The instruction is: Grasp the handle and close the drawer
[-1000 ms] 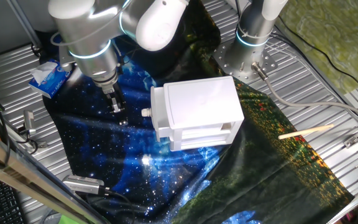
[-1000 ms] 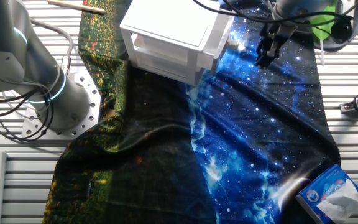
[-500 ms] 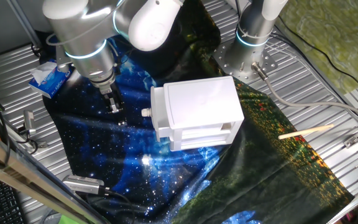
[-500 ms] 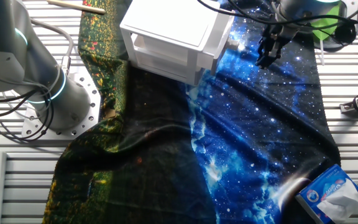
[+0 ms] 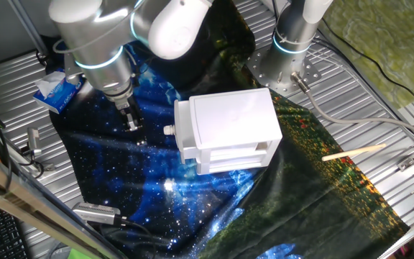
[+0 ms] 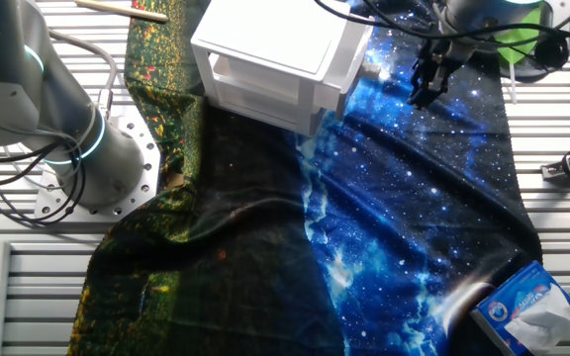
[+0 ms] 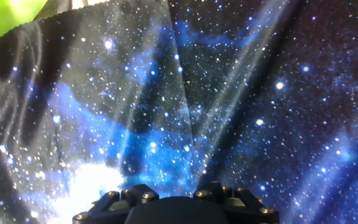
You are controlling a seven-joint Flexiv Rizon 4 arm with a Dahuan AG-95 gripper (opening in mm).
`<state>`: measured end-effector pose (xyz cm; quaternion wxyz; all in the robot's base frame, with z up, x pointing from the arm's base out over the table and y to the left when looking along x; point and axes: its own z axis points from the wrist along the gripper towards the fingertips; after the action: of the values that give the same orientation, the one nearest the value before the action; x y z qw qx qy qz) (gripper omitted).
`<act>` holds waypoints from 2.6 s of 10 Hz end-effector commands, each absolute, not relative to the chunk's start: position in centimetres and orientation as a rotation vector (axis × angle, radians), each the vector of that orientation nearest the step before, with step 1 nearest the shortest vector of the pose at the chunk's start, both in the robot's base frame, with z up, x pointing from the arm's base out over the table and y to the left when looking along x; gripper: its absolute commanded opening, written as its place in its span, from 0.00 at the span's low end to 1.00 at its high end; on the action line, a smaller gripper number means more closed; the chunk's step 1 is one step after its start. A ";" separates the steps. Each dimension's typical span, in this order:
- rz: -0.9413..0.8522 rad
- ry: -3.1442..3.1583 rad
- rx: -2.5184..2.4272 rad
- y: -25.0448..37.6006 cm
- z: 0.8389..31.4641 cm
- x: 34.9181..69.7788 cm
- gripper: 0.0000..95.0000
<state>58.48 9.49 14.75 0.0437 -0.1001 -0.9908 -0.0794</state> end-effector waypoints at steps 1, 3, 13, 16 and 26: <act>-0.236 -3.040 -0.322 9.9 14.5 57.6 0.60; -0.231 -3.036 -0.330 10.4 14.2 56.8 0.60; -0.228 -3.042 -0.336 10.8 13.5 53.2 0.40; -0.229 -3.030 -0.350 11.2 14.0 52.9 0.40; -0.221 -3.020 -0.378 11.4 14.1 52.0 0.40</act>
<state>51.97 11.36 14.04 0.0449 -0.1237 -0.9887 -0.0722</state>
